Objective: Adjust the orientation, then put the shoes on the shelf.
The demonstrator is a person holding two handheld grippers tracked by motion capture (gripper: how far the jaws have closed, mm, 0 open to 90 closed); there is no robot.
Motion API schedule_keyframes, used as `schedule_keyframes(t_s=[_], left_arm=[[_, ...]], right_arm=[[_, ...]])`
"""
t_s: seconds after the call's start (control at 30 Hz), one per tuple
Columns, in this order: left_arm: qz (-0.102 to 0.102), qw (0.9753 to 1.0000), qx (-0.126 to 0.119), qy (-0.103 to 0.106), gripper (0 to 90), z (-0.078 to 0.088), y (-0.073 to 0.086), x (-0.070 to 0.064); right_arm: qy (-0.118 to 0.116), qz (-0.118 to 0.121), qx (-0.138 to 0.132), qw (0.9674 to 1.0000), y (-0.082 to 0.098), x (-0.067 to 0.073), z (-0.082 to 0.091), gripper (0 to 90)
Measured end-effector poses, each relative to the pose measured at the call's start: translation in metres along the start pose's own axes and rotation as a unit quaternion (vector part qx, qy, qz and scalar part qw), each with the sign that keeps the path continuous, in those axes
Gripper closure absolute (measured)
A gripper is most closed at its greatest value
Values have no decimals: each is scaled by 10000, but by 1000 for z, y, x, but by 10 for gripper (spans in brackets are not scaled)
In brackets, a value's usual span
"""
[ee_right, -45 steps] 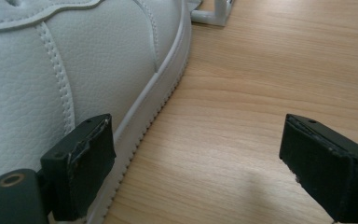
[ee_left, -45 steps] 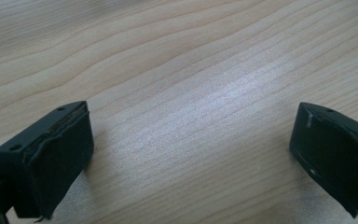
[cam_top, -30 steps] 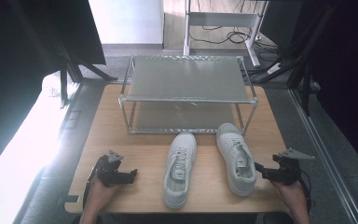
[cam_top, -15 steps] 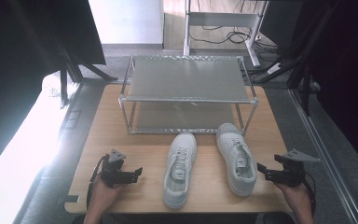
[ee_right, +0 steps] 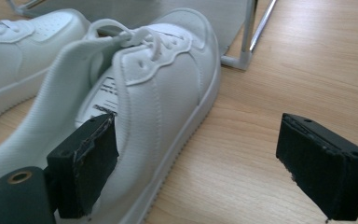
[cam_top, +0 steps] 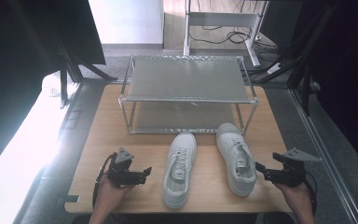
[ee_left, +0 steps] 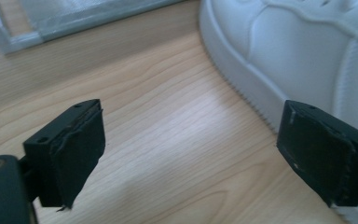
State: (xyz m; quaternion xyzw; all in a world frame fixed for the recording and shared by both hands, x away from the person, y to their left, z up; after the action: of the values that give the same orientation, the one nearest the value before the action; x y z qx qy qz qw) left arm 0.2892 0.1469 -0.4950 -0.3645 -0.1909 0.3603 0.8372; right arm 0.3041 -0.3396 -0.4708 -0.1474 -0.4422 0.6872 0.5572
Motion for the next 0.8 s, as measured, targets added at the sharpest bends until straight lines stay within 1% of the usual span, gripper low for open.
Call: schedule_keyframes(t_s=[0.07, 0.1, 0.13, 0.17, 0.23, 0.33, 0.4, 0.5, 0.63, 0.67, 0.7, 0.8], left_arm=[[-24, 10000, -56, 72, 98, 4, -8, -6], [-24, 10000, -56, 72, 99, 4, -8, -6], [-62, 9999, -68, 114, 101, 5, -14, -11], [-62, 9999, -68, 114, 101, 5, -14, -11], [-85, 9998, -73, 162, 101, 6, -19, -15], [-112, 9997, -62, 191, 101, 5, -25, -21], [-100, 9995, -125, 261, 100, 5, -30, -26], [-108, 9994, -167, 285, 101, 4, -33, -29], [-106, 9991, -234, 344, 102, 0, -39, -36], [-114, 9991, -229, 348, 118, -4, -41, -41], [-114, 9991, -229, 348, 126, -4, -41, -41], [-106, 9991, -197, 366, 136, -12, -43, -47]], right_arm=[[-39, -41, 4, 10000, -2, 4, 1, 130], [-39, -41, 4, 10000, -2, 4, 1, 130], [-46, -34, 10, 10000, -2, 7, 1, 131], [-46, -34, 10, 10000, -2, 7, 1, 131], [-60, -49, 22, 10000, -3, 10, 0, 131], [-50, 45, 76, 9999, -4, 14, -1, 131], [-11, 146, 86, 9999, -5, 18, -2, 131], [13, 172, 35, 9998, -6, 20, -4, 137], [63, 214, 1, 9998, -6, 22, -6, 143], [88, 244, -3, 9997, -6, 25, -9, 153], [88, 244, -3, 9997, -6, 25, -9, 153], [147, 292, 0, 9995, -6, 28, -14, 185]])
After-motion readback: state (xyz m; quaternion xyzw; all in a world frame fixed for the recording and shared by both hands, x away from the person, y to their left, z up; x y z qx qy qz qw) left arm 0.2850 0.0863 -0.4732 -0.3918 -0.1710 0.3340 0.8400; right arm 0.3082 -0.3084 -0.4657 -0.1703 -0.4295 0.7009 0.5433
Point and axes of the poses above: each handheld gripper's, and its own axes: z roughly backward along the jaws, y roughly out of its underside, x roughly to its left, the point moved 4 cm from there along -z, roughly forward along the jaws, and after that the axes turned 14 degrees about -z, right-handed, at the moved point
